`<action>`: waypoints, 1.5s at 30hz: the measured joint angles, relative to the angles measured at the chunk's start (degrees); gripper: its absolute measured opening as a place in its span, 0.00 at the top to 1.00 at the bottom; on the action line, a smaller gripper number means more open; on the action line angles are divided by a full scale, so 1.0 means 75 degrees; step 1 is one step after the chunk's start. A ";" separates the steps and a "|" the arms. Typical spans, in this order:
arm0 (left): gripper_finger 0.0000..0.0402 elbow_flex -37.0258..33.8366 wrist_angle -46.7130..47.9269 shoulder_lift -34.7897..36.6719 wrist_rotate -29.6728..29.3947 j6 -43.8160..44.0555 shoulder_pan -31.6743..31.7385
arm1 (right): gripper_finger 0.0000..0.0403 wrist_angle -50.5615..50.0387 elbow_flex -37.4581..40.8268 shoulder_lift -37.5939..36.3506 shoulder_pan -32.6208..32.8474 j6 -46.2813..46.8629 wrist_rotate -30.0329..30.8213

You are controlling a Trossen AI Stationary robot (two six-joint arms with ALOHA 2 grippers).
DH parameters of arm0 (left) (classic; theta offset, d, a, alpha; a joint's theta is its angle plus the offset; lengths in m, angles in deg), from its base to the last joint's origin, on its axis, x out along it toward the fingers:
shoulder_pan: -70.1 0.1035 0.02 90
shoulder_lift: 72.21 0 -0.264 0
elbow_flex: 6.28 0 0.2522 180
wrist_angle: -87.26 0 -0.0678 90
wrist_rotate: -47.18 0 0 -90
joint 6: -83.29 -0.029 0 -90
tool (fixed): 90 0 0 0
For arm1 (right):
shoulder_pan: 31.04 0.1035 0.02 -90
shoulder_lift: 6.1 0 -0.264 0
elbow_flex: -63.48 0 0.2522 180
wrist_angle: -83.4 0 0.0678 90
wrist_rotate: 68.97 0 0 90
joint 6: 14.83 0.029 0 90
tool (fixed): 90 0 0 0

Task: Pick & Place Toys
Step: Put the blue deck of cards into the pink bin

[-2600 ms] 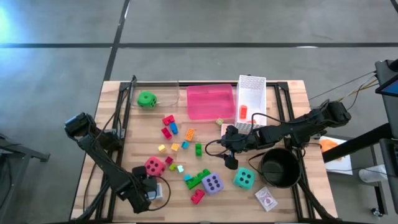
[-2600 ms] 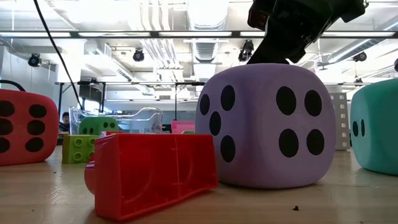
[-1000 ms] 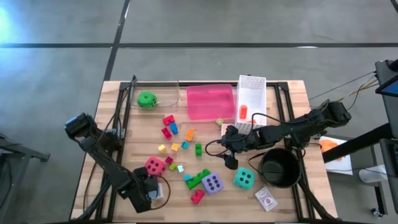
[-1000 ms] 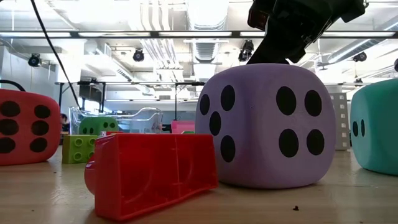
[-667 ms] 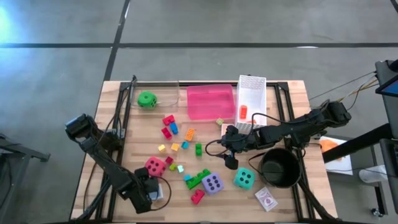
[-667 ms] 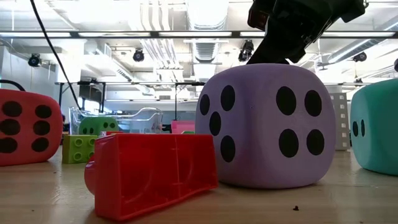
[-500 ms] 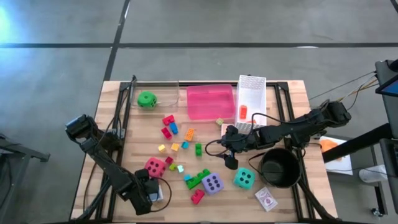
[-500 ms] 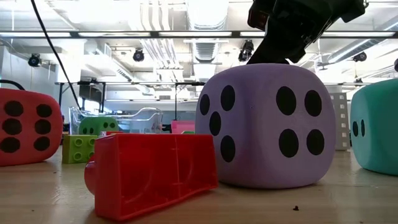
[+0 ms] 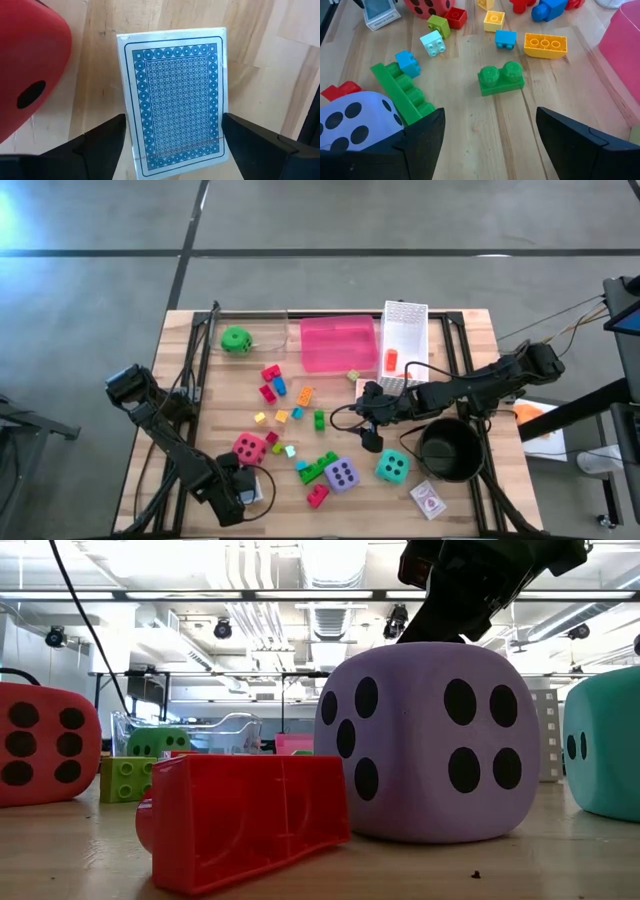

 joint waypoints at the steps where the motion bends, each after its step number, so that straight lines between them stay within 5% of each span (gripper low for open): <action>1: 0.18 -0.0003 -0.0003 0.0000 0.0000 0.0000 0.0000 | 0.24 0.0000 0.0000 0.0000 0.0000 0.0000 0.0000; 18: 0.20 -0.0006 -0.0065 -0.0015 -0.0079 -0.0080 0.0000 | 0.24 0.0000 0.0000 0.0000 0.0000 0.0000 0.0000; 29: 0.58 0.0006 -0.0201 0.0001 -0.0111 -0.0187 0.0006 | 0.24 0.0000 0.0001 0.0000 0.0002 0.0000 0.0000; 45: 0.96 -0.0012 0.0029 -0.0009 -0.0169 -0.0300 0.0009 | 0.24 0.0000 -0.0002 0.0000 0.0003 0.0000 0.0000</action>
